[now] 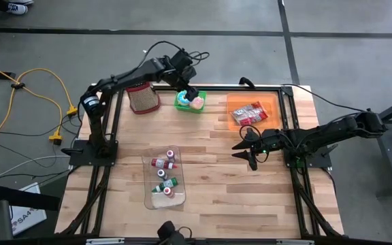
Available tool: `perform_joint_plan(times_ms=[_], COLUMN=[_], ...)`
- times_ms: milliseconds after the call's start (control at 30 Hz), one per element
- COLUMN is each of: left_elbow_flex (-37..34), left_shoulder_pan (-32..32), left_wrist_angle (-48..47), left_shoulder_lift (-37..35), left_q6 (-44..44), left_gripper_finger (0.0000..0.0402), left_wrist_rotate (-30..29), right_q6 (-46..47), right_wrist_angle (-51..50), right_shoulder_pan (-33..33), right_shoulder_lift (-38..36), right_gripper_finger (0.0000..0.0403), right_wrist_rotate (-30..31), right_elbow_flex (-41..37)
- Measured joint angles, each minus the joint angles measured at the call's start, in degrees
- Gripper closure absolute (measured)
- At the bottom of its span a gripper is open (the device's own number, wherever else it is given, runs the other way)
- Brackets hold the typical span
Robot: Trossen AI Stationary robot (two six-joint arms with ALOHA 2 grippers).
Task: Pick & Place Food Item
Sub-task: Return to Home Position
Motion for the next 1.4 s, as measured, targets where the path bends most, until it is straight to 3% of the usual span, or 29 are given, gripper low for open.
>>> perform_joint_plan(times_ms=[200, 467, 1000, 1200, 1400], left_elbow_flex=[0.0, 0.0, -0.3, -0.3, -0.3], left_shoulder_pan=[-2.5, -6.9, -24.4, -28.9, -29.6], left_wrist_angle=[-1.3, -7.0, -9.4, -9.1, -9.0], left_shoulder_lift=[-0.6, -4.7, -7.1, -7.1, -7.1], left_q6=[2.3, 4.5, 3.9, 3.6, 2.3], left_gripper_finger=[0.0107, 0.0107, 0.0107, 0.0107, 0.0107], left_wrist_rotate=[-0.9, -7.8, -16.6, -16.8, -16.9], right_q6=[0.0, 0.0, 0.0, 0.0, 0.0], right_wrist_angle=[0.0, 0.0, 0.0, 0.0, 0.0], right_shoulder_pan=[0.0, 0.0, 0.0, 0.0, 0.0], right_shoulder_lift=[0.0, 0.0, 0.0, 0.0, 0.0], right_gripper_finger=[0.0261, 0.0261, 0.0261, 0.0261, 0.0261], right_wrist_rotate=[0.0, 0.0, 0.0, 0.0, 0.0], right_elbow_flex=[0.0, 0.0, 0.0, 0.0, 0.0])
